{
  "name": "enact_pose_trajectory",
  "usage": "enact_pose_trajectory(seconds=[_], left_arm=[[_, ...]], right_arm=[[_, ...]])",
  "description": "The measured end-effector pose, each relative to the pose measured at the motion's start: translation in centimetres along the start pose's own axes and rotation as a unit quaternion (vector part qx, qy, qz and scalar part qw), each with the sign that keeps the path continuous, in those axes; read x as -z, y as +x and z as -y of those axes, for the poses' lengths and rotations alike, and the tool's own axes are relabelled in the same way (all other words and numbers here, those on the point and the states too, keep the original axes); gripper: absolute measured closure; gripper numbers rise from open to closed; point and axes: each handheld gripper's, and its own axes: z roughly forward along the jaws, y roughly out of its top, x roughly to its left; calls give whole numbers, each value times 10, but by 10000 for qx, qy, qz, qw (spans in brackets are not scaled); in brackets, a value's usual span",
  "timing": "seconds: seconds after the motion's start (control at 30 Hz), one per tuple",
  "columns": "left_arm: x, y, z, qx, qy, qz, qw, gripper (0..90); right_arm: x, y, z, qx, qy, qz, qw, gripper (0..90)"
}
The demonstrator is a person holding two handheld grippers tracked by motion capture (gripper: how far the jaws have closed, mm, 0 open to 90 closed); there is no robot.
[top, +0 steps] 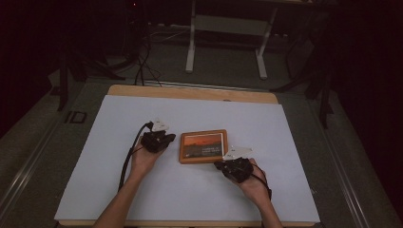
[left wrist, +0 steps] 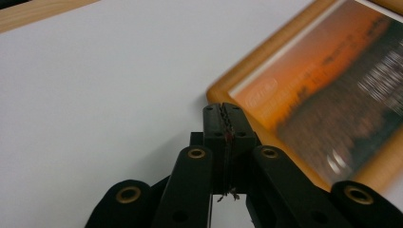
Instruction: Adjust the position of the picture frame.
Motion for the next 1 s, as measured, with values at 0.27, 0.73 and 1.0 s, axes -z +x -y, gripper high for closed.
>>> enact_pose_trajectory(seconds=[0.27,0.73,1.0], left_arm=[[-38,3,-24,132,116,-116,9998,895],[-68,-2,-36,-11,493,42,9988,895],[-60,-6,-24,-104,614,252,9977,897]], right_arm=[[3,-3,12,-109,6,-15,9999,897],[4,-12,16,-300,-88,35,9995,898],[6,-18,16,-368,-101,122,9992,900]])
